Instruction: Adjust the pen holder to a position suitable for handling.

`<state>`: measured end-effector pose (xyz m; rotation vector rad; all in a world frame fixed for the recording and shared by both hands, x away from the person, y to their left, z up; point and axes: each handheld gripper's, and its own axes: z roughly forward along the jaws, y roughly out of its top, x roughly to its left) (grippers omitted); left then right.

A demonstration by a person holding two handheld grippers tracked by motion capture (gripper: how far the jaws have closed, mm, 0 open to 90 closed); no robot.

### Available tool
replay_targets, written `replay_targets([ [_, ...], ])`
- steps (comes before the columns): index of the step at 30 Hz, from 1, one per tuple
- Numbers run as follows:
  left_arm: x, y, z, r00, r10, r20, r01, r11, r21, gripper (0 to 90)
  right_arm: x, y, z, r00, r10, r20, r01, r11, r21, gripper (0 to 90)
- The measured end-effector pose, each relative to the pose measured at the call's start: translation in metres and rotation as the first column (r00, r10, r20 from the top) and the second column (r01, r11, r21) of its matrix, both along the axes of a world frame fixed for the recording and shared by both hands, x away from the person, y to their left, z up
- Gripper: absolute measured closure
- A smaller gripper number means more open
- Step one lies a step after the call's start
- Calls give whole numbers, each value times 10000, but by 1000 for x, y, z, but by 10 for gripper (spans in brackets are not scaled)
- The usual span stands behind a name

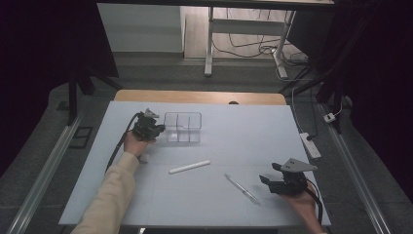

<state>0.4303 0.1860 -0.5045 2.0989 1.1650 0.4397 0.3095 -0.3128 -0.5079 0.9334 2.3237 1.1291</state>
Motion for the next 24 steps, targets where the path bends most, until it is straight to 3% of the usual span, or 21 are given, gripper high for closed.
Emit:
replay_targets([
  [10,6,-5,0,10000,-74,19,74,9996,-267,891,0,0,0,10000,-27,17,27,10000,-24,280],
  [24,10,-22,-1,9994,-355,23,356,9990,-255,891,0,1,0,10000,-22,18,23,10000,-75,280],
])
